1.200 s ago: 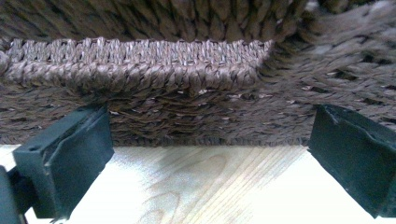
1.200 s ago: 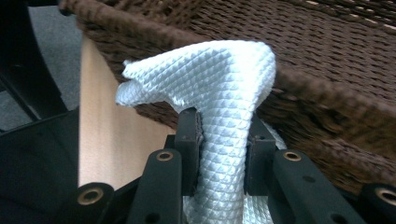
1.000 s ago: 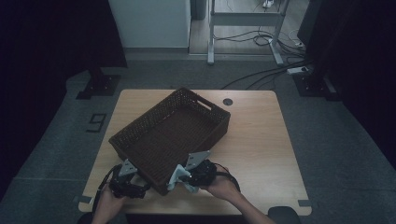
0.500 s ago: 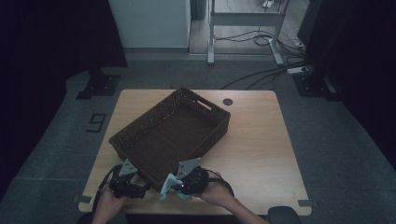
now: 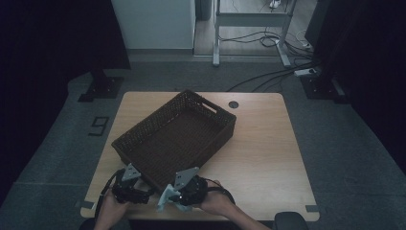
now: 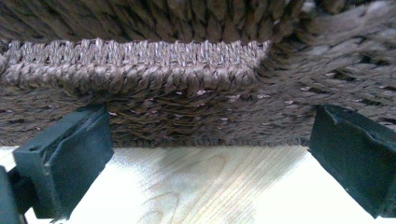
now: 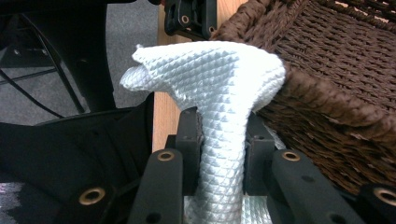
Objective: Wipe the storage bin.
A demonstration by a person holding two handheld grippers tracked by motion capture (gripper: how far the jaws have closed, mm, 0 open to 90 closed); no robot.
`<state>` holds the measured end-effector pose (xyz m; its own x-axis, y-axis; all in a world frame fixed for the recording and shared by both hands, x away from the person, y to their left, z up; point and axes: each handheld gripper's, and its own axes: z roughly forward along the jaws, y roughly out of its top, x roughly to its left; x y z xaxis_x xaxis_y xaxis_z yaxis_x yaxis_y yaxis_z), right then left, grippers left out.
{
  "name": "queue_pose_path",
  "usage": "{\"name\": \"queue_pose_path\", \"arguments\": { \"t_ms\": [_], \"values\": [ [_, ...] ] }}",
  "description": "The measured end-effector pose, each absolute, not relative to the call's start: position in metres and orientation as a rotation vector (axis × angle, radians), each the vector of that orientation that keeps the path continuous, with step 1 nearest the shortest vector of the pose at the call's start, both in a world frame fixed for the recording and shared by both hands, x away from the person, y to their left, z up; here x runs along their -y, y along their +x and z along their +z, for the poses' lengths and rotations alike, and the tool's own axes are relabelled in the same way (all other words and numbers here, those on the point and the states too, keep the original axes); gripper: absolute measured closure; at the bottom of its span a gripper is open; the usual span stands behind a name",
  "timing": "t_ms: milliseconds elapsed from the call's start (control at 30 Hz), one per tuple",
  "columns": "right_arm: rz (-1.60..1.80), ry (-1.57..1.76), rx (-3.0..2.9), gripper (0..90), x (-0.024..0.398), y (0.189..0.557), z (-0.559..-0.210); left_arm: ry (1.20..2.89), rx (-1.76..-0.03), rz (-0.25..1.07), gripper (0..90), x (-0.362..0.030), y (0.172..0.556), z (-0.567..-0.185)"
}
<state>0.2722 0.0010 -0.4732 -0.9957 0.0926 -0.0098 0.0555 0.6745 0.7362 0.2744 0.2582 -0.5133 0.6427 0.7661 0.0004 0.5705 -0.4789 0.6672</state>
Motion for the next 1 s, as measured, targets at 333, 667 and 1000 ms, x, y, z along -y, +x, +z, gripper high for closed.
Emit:
{"name": "queue_pose_path", "arguments": {
  "t_ms": [333, 667, 1000],
  "values": [
    [1.166, 0.115, -2.876, 73.2, -0.005, 0.274, -0.491, 2.219, -1.037, 0.397, 0.0, -0.258, 0.274, -0.513],
    [1.112, 0.1, -2.886, 73.2, -0.009, 0.276, -0.499, 2.22, -1.035, 0.395, 0.0, -0.259, 0.274, -0.514],
    [1.088, 0.163, -2.862, 73.2, 0.003, 0.289, -0.499, 2.216, -1.036, 0.394, 0.0, -0.259, 0.274, -0.514]
  ]
}}
